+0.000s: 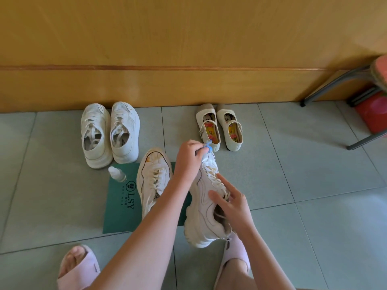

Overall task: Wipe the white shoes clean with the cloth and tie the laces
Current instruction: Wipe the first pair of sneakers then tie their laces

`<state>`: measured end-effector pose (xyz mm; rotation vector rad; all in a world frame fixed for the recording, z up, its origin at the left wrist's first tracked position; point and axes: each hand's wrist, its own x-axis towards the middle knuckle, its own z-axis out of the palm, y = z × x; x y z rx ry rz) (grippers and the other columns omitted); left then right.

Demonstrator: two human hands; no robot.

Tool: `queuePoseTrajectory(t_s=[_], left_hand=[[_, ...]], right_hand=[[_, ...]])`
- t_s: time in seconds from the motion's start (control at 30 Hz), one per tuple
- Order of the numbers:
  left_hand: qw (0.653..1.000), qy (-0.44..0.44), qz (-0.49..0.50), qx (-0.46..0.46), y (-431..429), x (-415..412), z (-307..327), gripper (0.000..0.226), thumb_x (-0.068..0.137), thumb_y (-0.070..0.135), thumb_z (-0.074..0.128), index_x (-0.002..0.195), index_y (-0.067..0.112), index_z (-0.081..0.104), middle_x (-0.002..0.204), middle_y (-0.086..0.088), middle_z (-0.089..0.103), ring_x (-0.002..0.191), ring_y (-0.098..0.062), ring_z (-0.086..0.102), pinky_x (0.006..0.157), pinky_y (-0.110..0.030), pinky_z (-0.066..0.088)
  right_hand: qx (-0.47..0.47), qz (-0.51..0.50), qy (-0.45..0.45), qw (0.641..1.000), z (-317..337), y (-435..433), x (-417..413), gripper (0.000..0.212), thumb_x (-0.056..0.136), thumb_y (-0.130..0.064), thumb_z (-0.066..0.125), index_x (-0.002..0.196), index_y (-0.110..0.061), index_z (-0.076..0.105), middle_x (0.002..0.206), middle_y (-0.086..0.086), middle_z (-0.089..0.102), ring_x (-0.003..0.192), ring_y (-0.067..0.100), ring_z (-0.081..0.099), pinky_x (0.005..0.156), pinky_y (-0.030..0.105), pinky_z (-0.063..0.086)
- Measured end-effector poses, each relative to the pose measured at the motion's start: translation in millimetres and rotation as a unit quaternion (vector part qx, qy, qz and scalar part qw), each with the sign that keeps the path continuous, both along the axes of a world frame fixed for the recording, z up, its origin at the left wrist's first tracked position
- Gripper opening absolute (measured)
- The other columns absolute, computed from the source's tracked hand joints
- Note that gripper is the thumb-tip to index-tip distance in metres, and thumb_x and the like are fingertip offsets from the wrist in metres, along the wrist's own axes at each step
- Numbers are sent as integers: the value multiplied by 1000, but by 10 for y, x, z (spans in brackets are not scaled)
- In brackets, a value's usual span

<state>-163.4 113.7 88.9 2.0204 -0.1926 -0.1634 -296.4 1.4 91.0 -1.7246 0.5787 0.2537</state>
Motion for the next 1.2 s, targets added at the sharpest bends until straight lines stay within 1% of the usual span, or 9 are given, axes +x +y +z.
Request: queuePoseTrajectory(t_s=[0.07, 0.2, 0.27, 0.37, 0.43, 0.7, 0.8, 0.93, 1.2], left_hand=[[1000, -21, 8, 8, 9, -135, -24, 17, 89, 13, 61, 94, 1, 72, 93, -3, 64, 81, -11, 54, 70, -18, 44], [993, -14, 116, 23, 61, -416, -151, 16, 89, 19, 63, 92, 6, 72, 92, -5, 67, 86, -21, 58, 75, -33, 49], [992, -8, 129, 9, 77, -561, -135, 16, 90, 19, 62, 92, 8, 72, 91, -4, 67, 85, -18, 59, 75, -27, 47], [993, -10, 121, 9, 80, -771, -88, 17, 91, 21, 60, 96, 9, 72, 94, 0, 65, 88, -14, 58, 78, -25, 47], [995, -18, 98, 23, 79, -857, -105, 17, 91, 19, 60, 98, 10, 72, 95, 2, 64, 91, -14, 57, 80, -24, 45], [998, -14, 63, 14, 153, -1083, -80, 16, 91, 20, 60, 100, 13, 71, 94, 7, 62, 92, -11, 56, 83, -24, 46], [998, -10, 68, 12, 207, -1214, -106, 15, 90, 21, 61, 99, 13, 71, 92, 8, 62, 92, -11, 57, 85, -28, 47], [996, 9, 86, 20, 251, -1344, -130, 15, 91, 22, 60, 99, 16, 70, 93, 9, 61, 93, -11, 58, 86, -32, 49], [990, 29, 133, 33, 184, -1497, 6, 10, 90, 17, 62, 88, 11, 70, 83, 8, 60, 79, -13, 57, 72, -26, 47]], right_hand=[[1, -1, 3, 1000, -5, -3, -5, 55, 81, -32, 72, 128, -49, 50, 120, -9, 65, 104, 7, 64, 87, 35, 55], [-25, 11, 2, 1000, 41, 49, 4, 56, 81, -31, 71, 131, -46, 49, 115, -14, 65, 99, -3, 62, 71, 13, 51], [-15, -1, -2, 1000, 38, 48, -8, 54, 82, -29, 71, 128, -47, 51, 112, -13, 67, 95, -1, 65, 75, 18, 54], [8, -21, -6, 1000, 8, 24, -34, 51, 82, -28, 71, 125, -49, 53, 108, -9, 70, 95, 6, 67, 84, 36, 57], [20, -22, -6, 1000, 0, 13, -40, 51, 83, -28, 70, 126, -48, 52, 107, -7, 71, 97, 8, 67, 87, 39, 56], [35, 17, -5, 999, 29, -40, -31, 51, 89, -25, 63, 135, -40, 47, 112, -9, 69, 99, 8, 66, 89, 35, 55], [27, 41, -1, 999, 22, -40, -19, 49, 90, -27, 61, 134, -42, 46, 123, -7, 64, 106, 8, 63, 90, 32, 54], [5, 47, 2, 999, -34, 10, -3, 46, 89, -33, 61, 129, -52, 47, 126, -7, 61, 112, 11, 60, 94, 38, 52], [13, 25, -1, 1000, 3, 2, -11, 45, 91, -24, 58, 130, -44, 50, 128, -3, 59, 108, 13, 62, 87, 34, 56]])
